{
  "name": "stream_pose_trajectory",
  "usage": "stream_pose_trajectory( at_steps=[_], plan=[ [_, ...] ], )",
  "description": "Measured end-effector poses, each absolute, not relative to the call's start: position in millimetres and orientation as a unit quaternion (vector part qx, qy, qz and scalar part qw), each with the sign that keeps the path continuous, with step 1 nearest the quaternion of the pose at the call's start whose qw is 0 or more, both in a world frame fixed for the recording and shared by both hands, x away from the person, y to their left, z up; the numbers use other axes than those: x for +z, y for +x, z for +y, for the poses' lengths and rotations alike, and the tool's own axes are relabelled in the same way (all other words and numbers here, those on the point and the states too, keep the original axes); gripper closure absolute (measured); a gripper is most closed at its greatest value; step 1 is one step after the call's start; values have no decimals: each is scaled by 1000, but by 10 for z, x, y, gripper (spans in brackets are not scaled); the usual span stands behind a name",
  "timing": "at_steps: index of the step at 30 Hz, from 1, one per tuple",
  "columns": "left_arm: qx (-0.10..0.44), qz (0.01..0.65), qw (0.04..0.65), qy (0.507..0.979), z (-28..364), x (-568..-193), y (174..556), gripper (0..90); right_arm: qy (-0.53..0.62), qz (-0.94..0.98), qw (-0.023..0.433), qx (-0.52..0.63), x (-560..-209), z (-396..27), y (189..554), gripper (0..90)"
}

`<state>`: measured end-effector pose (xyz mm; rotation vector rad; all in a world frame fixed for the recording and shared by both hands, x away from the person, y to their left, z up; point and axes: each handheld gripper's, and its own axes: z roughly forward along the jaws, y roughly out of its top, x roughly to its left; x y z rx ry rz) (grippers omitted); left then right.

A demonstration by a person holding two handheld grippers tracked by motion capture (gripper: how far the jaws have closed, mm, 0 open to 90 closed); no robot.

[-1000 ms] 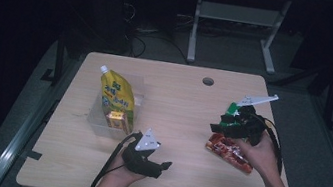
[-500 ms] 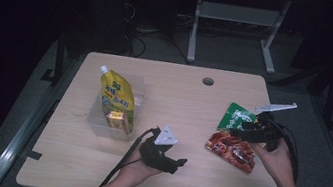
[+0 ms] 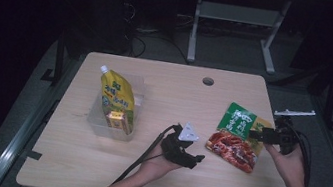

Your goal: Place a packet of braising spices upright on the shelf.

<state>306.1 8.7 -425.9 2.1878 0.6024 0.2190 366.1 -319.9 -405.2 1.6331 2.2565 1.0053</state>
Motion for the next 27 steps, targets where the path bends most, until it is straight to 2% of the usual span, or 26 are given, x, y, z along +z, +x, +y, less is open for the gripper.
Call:
stream_pose_trajectory(
  at_steps=[5, 12, 16, 19, 27],
  plan=[
    [82, 242, 421, 870, -112, -4302, 3197, 421, 581, 741, 88, 327, -4121, -3353, 3750, 323],
    [82, 237, 413, 876, -338, -4374, 3300, 465, 607, 722, 86, 321, -4185, -3501, 3868, 323],
    [81, 234, 402, 882, -427, -4398, 3359, 576, 619, 716, 82, 314, -4277, -3540, 3931, 329],
    [80, 239, 398, 882, -478, -4439, 3400, 610, 627, 710, 78, 311, -4349, -3554, 3967, 330],
    [81, 251, 381, 886, -540, -4545, 3491, 634, 640, 701, 66, 307, -4435, -3574, 4035, 344]
  ],
)
